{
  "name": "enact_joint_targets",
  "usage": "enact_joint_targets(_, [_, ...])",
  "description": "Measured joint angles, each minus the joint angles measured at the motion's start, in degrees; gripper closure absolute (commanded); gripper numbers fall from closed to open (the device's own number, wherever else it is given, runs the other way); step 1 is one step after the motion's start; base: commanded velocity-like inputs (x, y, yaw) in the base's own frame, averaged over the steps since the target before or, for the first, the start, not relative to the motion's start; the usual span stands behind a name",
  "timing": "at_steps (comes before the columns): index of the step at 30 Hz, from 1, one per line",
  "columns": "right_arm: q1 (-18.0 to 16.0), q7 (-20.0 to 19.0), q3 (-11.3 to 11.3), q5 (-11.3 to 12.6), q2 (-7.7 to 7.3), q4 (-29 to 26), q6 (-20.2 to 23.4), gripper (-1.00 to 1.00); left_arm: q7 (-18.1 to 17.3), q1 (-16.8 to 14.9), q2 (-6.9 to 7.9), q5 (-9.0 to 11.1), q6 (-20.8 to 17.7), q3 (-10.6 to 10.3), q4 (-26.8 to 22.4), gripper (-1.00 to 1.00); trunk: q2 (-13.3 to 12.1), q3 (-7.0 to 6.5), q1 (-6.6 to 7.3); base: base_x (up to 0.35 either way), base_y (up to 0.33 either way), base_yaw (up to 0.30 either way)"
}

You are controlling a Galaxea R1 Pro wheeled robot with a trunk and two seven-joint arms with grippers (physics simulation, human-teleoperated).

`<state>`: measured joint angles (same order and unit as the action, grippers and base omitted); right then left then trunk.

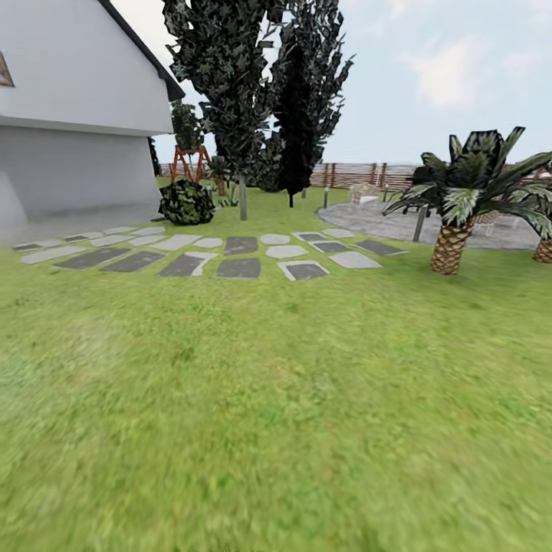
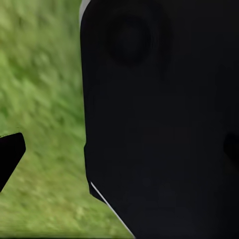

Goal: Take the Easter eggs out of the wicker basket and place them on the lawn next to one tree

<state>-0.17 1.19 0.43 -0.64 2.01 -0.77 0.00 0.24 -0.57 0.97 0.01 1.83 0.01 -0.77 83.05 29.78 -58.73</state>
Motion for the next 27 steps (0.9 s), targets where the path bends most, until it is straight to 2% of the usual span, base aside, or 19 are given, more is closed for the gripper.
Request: enact_joint_targets(27, [0.0,0.2,-0.1,0.1,0.01,-0.1,0.0,-1.0,0.0,0.0,0.0,0.1,0.0,0.2,0.0,-1.0,0.0,1.1,0.0,0.0,0.0,0.272])
